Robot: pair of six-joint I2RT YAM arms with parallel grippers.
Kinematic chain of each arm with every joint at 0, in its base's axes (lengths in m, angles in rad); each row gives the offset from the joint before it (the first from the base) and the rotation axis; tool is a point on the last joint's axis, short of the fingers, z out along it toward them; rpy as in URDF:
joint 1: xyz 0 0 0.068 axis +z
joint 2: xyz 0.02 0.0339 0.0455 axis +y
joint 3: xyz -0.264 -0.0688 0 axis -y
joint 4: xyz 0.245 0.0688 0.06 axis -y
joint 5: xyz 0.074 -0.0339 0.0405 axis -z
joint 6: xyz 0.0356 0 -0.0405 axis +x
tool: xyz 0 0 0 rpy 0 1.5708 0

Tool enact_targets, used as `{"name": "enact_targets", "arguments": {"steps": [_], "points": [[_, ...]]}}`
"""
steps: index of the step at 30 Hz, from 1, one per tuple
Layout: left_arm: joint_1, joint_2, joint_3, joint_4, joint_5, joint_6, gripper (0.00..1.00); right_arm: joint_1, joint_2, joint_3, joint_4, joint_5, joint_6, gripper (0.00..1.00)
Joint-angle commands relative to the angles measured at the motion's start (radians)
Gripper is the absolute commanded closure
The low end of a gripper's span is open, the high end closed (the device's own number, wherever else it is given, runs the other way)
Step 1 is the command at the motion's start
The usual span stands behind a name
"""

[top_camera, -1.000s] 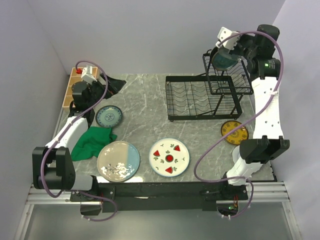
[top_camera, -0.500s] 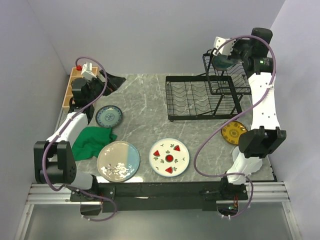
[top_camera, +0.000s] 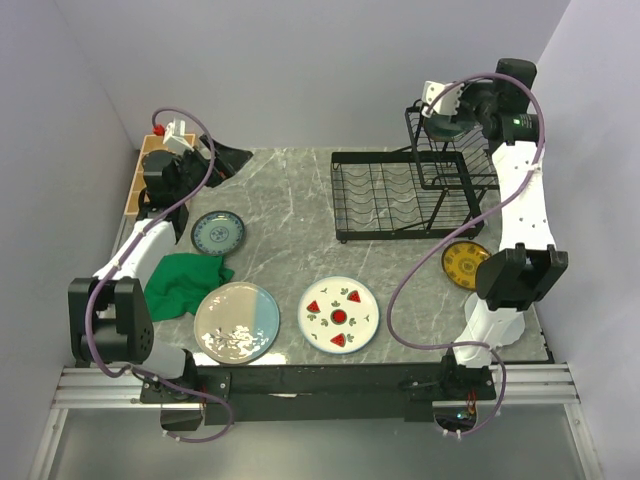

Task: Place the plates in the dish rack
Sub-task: Insert the plate into the dish rack

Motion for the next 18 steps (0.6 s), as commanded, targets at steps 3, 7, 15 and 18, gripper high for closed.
{"name": "enact_targets", "arguments": {"steps": [3,7,15,18], "points": [[0.003,0.003,0.027,0.023,0.029,-0.024,0.01,0.005,-0.001,-0.007,0.052,-0.029,-0.063,1.0],[0.003,0.0,0.025,0.017,0.031,-0.025,0.01,0.02,0.005,-0.014,0.047,-0.032,-0.089,1.0],[0.003,0.0,0.027,0.007,0.032,-0.019,0.0,0.049,0.016,-0.025,0.041,-0.039,-0.13,1.0],[0.003,-0.004,0.022,0.009,0.032,-0.021,0.01,0.057,0.014,-0.04,0.041,-0.041,-0.137,1.0]]}}
